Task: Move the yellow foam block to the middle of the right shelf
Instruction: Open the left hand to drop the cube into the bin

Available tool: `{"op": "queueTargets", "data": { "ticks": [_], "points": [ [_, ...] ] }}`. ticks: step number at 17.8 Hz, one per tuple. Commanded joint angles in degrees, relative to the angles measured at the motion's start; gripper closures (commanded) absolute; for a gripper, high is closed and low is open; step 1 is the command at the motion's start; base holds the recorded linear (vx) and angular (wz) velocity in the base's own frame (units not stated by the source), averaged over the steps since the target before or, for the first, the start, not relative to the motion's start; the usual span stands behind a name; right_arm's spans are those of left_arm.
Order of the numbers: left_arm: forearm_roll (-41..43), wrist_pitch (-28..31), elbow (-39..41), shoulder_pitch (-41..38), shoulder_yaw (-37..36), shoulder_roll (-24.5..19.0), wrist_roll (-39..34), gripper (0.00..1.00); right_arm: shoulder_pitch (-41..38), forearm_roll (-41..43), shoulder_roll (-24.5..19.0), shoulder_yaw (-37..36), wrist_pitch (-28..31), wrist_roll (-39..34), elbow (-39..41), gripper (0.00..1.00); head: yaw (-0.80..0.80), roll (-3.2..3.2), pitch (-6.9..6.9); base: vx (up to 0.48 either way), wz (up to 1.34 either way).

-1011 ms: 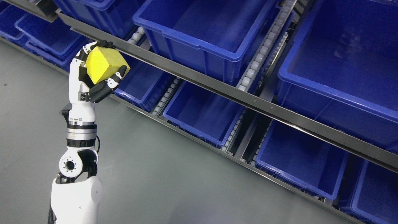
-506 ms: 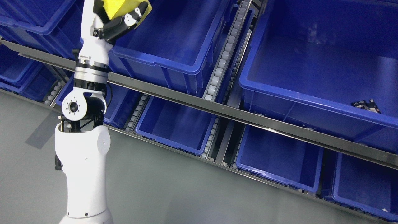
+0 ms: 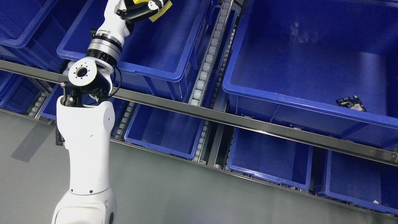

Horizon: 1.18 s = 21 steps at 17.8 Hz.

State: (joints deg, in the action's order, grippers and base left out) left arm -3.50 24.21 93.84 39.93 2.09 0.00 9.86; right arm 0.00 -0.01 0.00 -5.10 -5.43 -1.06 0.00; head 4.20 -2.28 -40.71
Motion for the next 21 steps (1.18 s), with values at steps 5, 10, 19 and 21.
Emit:
{"op": "queueTargets", "data": {
  "ticks": [5, 10, 19, 21],
  "points": [
    [8.2, 0.6, -4.5, 1.6, -1.4, -1.0, -1.1, 0.00, 0.2, 0.0, 1.0, 0.0, -0.1, 0.0, 1.0, 0.00, 0.00, 0.00, 0.00, -0.003, 0.02],
    [8.1, -15.9, -3.9, -2.0, -0.8, -1.0, -0.4, 0.00, 0.2, 0.0, 1.0, 0.0, -0.1, 0.0, 1.0, 0.00, 0.00, 0.00, 0.00, -0.003, 0.01],
    [5.9, -16.8, 3.8, -11.1, 2.9, -1.0, -0.5, 0.00, 0.1, 0.0, 1.0, 0.0, -0.2, 0.0, 1.0, 0.00, 0.00, 0.00, 0.00, 0.000, 0.00],
    [5.9, -16.7, 3.8, -11.6, 2.5, -1.0, -0.5, 0.00, 0.2, 0.0, 1.0, 0.0, -0.1, 0.0, 1.0, 0.00, 0.00, 0.00, 0.00, 0.000, 0.00]
  ]
}}
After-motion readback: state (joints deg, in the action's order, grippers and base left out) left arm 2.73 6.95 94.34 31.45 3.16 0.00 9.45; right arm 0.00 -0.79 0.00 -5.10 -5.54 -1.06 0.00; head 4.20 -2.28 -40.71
